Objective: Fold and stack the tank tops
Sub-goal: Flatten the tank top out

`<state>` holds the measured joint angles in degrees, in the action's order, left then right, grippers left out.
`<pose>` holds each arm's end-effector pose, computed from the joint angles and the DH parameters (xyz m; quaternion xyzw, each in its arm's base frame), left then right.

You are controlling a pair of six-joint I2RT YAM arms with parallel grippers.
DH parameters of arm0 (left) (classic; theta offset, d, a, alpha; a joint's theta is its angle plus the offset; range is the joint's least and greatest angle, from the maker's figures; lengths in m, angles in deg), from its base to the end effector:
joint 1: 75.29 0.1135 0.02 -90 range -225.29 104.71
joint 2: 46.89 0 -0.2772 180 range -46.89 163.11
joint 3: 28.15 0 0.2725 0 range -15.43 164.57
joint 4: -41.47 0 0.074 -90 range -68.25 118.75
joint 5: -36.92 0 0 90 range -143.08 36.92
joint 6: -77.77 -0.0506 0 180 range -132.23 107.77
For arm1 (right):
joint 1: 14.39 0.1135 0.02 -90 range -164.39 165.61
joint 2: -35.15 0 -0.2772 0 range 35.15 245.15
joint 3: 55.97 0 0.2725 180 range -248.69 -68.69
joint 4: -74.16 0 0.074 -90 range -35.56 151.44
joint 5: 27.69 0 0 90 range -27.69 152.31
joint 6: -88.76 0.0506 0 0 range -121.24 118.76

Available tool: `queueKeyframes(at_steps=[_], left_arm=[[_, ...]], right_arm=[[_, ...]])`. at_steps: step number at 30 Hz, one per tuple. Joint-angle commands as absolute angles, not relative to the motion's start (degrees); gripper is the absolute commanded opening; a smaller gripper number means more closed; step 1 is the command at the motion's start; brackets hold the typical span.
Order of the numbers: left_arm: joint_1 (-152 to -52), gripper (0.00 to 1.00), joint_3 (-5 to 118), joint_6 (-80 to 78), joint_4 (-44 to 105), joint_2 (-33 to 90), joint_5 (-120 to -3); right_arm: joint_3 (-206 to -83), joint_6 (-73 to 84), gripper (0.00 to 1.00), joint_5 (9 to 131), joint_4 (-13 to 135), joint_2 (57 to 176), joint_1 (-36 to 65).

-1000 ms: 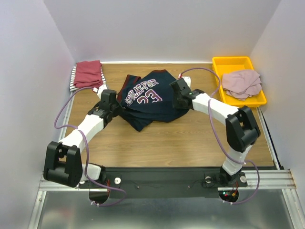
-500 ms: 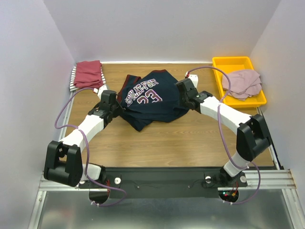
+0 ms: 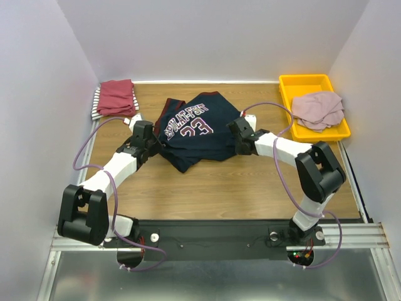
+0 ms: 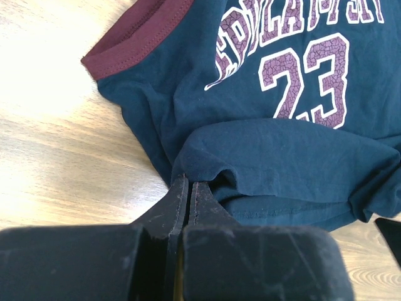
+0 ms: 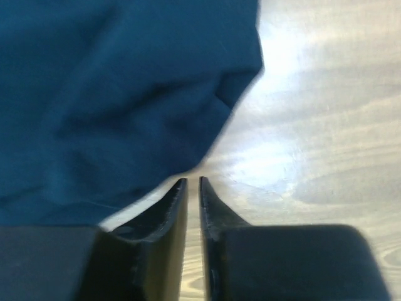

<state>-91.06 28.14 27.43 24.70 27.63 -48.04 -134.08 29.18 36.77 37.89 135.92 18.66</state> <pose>0.2964 -0.0791 0.2240 -0.2033 0.8628 -0.1800 0.4265 0.3346 0.1917 0.1783 0.0376 0.9407 -0.0437 0.3342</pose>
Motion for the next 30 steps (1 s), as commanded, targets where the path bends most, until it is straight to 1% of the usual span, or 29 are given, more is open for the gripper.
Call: queueKeyframes(at_steps=[1, 3, 6, 10, 12, 13, 15, 18, 19, 23, 30], left_arm=[[-91.20, 0.00, 27.11, 26.62, 26.46, 26.67, -48.24], [-91.11, 0.00, 27.11, 26.62, 26.55, 26.76, -48.42], [-91.11, 0.00, 27.11, 26.62, 26.55, 26.76, -48.60], [-91.11, 0.00, 26.94, 26.53, 26.55, 26.23, -48.68], [-91.11, 0.00, 26.85, 26.53, 26.55, 25.97, -48.77], [-91.11, 0.00, 26.85, 26.62, 26.55, 26.05, -48.77], [-91.11, 0.00, 26.76, 26.71, 26.73, 26.14, -48.95], [-91.11, 0.00, 26.58, 26.79, 26.90, 26.23, -49.21], [-91.20, 0.00, 26.50, 26.79, 26.99, 26.14, -49.21], [-91.11, 0.00, 26.41, 26.79, 27.08, 26.06, -49.39], [-91.11, 0.00, 25.97, 26.88, 27.34, 26.05, -49.56]], right_arm=[[-131.10, 31.28, 0.17, 33.75, 40.96, 131.40, 18.39], [-129.60, 31.46, 0.15, 33.04, 40.96, 129.65, 18.21], [-128.81, 31.90, 0.14, 33.04, 40.96, 128.23, 18.04], [-129.85, 32.60, 0.15, 35.93, 40.96, 125.16, 18.04], [-131.09, 32.78, 0.20, 36.82, 40.96, 125.06, 18.04], [-131.70, 32.87, 0.26, 37.34, 40.88, 125.32, 18.12], [-133.99, 32.95, 0.32, 38.57, 40.96, 126.64, 18.13], [-136.97, 33.31, 0.38, 39.98, 41.05, 128.92, 18.12], [-138.29, 33.31, 0.42, 40.77, 41.14, 129.63, 18.30], [-140.59, 32.96, 0.48, 41.92, 41.22, 132.70, 18.83], [-142.34, 32.69, 0.48, 42.71, 41.14, 136.40, 19.18]])
